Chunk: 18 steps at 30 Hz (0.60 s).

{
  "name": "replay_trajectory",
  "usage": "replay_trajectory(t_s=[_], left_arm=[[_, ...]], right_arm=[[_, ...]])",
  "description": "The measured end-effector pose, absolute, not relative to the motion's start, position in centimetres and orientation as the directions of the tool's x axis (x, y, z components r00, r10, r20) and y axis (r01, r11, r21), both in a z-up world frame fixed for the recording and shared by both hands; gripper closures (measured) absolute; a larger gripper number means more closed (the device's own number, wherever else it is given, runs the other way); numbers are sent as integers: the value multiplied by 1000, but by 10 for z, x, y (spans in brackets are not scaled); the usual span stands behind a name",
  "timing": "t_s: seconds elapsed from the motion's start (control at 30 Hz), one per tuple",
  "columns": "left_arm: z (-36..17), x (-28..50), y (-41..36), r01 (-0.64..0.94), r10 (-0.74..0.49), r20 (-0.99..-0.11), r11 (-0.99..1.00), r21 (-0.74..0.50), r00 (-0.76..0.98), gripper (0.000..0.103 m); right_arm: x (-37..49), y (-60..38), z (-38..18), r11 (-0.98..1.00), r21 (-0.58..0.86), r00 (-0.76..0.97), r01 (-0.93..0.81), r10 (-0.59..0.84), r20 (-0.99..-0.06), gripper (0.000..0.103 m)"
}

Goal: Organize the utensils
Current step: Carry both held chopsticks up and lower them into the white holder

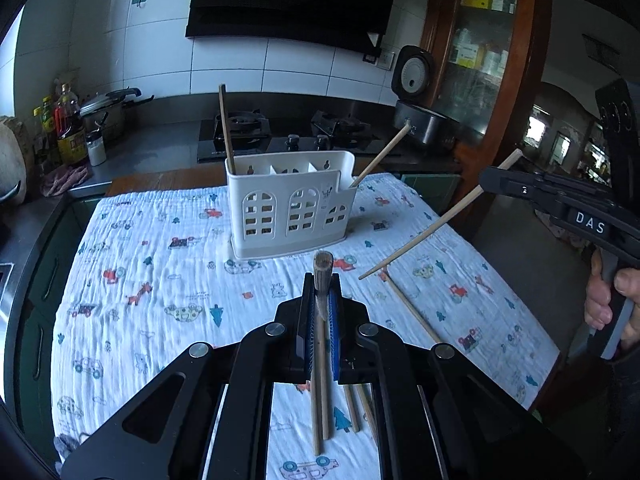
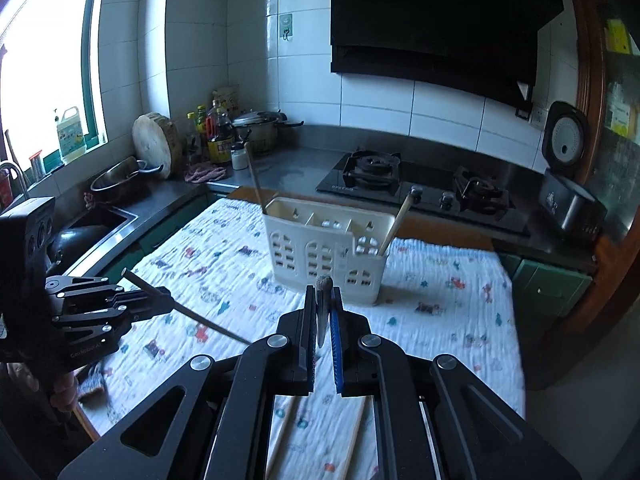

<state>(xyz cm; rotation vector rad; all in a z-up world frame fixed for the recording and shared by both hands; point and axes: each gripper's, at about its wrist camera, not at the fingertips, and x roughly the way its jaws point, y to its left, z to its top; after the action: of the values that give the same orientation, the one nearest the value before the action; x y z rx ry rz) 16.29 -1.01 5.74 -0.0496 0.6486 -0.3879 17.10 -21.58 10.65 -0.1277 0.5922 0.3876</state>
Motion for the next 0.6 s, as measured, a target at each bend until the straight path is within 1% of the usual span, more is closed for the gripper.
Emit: replay_trajectory(t_s=[0.17, 0.37, 0.5, 0.6], left_arm=[[89, 181, -17, 366, -368, -558, 923, -121, 744, 98], [146, 210, -23, 360, -344, -489, 931, -63, 802, 98], [179, 238, -23, 337, -317, -454, 941, -38, 833, 98], [192, 255, -24, 301, -274, -428, 954, -5, 861, 98]], right_arm=[[189, -211, 134, 914, -36, 768, -404, 317, -556, 96], [217, -207, 168, 916, -63, 784, -396, 301, -543, 96], [237, -206, 186, 923, -75, 797, -378, 283, -533, 96], [253, -207, 194, 929, -80, 805, -362, 268, -529, 96]])
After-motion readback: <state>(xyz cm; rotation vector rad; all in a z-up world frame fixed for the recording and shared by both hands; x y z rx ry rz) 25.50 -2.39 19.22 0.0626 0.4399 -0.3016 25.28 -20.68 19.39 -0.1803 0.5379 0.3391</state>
